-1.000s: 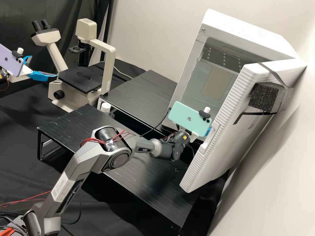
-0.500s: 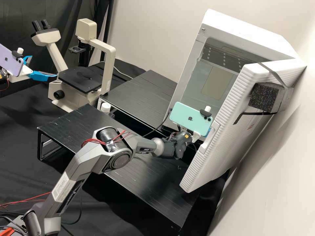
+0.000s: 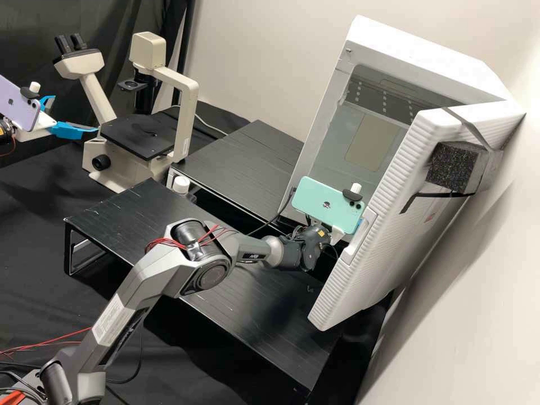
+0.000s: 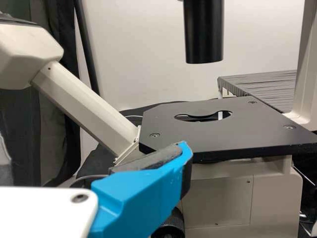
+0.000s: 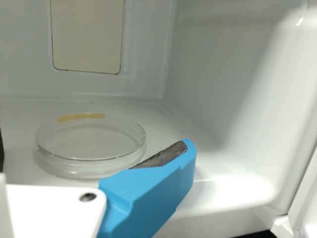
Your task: Take the petri dish out of the incubator
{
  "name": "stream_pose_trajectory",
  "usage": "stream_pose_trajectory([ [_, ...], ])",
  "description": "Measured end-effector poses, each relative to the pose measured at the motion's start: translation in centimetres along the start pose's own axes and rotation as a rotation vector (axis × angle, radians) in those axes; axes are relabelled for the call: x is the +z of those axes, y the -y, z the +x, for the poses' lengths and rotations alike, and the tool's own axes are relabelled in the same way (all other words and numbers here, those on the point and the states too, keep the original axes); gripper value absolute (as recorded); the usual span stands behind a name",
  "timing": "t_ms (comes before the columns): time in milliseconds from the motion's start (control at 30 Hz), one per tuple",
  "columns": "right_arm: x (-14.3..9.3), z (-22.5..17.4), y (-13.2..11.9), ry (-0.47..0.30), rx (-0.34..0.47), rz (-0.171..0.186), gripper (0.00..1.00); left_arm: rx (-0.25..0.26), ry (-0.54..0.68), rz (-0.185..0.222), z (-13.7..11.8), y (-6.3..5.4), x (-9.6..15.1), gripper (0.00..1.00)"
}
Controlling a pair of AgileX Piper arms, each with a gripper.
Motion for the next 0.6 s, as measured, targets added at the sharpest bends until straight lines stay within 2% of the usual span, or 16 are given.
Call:
stream_pose_trajectory([
  [533, 0.31, 0.68, 0.04, 0.016, 0.001, 0.010, 1.00, 0.000, 0.000, 0.000, 0.00, 0.00, 0.00, 1.00],
  [567, 0.31, 0.68, 0.04, 0.016, 0.001, 0.010, 0.00, 0.000, 0.000, 0.000, 0.00, 0.00, 0.00, 1.00],
  [600, 0.31, 0.68, 0.04, 0.016, 0.001, 0.010, 0.00, 0.000, 0.000, 0.000, 0.00, 0.00, 0.00, 1.00],
])
